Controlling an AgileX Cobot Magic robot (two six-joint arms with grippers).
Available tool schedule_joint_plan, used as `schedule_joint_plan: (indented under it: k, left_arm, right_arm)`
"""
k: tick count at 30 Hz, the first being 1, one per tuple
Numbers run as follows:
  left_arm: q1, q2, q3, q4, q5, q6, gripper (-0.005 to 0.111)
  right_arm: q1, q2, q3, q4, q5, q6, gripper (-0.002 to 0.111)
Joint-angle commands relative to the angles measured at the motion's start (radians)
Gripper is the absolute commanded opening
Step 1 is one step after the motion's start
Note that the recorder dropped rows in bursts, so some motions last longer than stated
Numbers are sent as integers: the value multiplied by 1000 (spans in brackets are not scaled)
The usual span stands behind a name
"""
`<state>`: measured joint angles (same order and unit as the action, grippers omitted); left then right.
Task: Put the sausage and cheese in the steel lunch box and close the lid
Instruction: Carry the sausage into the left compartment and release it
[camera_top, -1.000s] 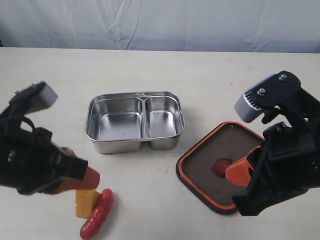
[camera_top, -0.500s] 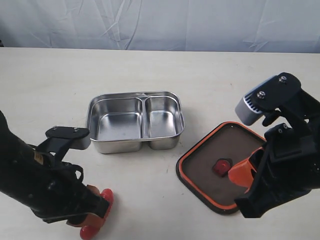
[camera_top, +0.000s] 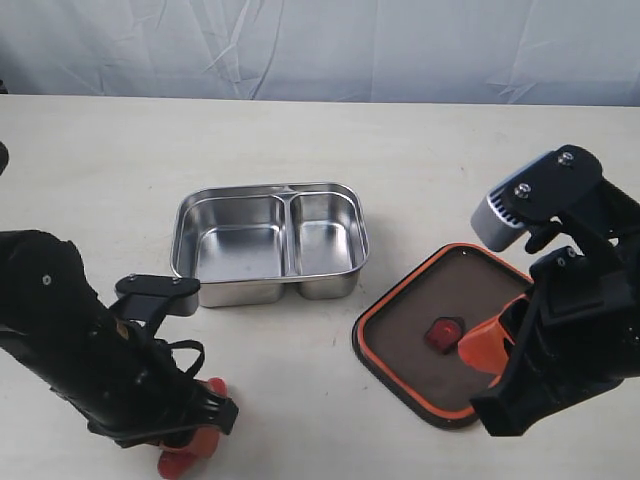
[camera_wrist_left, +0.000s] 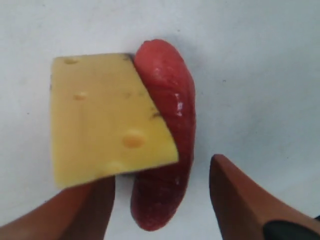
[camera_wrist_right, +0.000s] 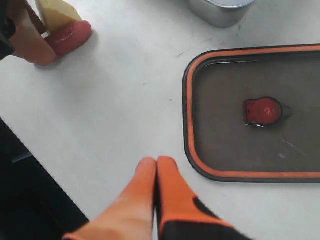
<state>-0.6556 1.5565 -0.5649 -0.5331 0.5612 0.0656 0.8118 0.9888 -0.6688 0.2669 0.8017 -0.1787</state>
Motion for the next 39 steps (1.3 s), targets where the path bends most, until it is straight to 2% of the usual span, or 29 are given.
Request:
schedule_joint_plan:
  k: [1, 10, 12, 14, 15, 19, 29, 39]
  left_arm:
    - [-5, 25, 0, -18, -24, -4, 55]
    - [-5, 88, 0, -52, -40, -4, 55]
    - [-5, 92, 0, -63, -42, -4, 52]
    - [-5, 95, 0, -70, -39, -2, 43]
    - [-5, 95, 0, -70, -30, -2, 30]
    - [-5, 95, 0, -72, -14, 23, 1]
    - [-5, 79, -7, -76, -1, 48, 0]
    - [-5, -122, -61, -70, -23, 50, 0]
  right_arm:
    - [6, -6, 4, -8, 3, -1, 0]
    - [6, -6, 4, -7, 5, -1, 0]
    - [6, -6, 4, -7, 10, -1, 0]
    - [6, -6, 4, -7, 15, -1, 0]
    - [6, -6, 4, -7, 23, -1, 0]
    - [6, -6, 4, -7, 43, -1, 0]
    - [6, -6, 4, -7, 65, 2, 0]
    - [6, -6, 4, -16, 65, 2, 0]
